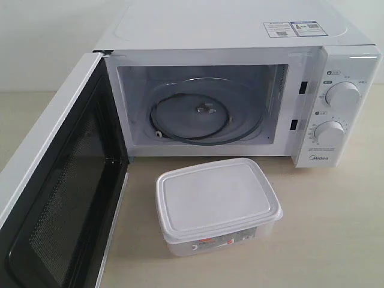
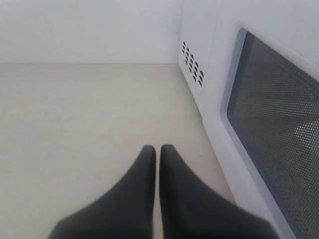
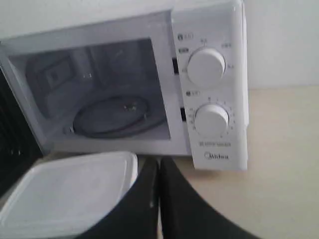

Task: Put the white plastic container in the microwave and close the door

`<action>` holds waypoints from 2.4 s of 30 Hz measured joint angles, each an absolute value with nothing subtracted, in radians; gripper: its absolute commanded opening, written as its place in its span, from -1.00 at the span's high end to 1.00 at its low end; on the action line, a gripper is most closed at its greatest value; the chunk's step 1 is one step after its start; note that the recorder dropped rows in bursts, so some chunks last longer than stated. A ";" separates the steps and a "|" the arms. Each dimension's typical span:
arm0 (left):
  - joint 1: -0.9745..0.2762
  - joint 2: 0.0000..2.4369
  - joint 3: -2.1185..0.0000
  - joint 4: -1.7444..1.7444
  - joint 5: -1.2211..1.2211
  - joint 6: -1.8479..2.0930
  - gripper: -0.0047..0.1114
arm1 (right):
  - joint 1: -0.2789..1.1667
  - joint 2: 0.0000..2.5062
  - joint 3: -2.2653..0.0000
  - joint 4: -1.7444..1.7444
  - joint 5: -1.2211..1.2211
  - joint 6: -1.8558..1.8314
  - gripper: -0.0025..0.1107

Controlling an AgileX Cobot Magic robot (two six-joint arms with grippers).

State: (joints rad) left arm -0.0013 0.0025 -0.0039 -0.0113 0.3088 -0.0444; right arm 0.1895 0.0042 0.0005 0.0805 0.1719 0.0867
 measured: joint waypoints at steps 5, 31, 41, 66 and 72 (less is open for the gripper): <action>-0.001 0.002 -0.004 -0.011 0.309 -0.044 0.85 | 0.190 0.004 0.001 0.164 -0.106 0.178 0.96; -0.001 0.002 -0.004 -0.011 0.309 -0.044 0.85 | 0.190 0.599 -0.788 0.167 0.800 0.183 0.96; -0.001 0.002 -0.004 -0.011 0.309 -0.044 0.85 | 0.189 0.856 -0.735 0.672 0.941 -0.348 0.96; -0.001 0.002 -0.004 -0.011 0.309 -0.044 0.85 | 1.168 1.435 -0.320 0.843 -0.684 0.606 0.96; -0.001 0.002 -0.004 -0.011 0.309 -0.044 0.85 | 1.185 1.536 -0.196 0.717 -0.793 0.958 0.96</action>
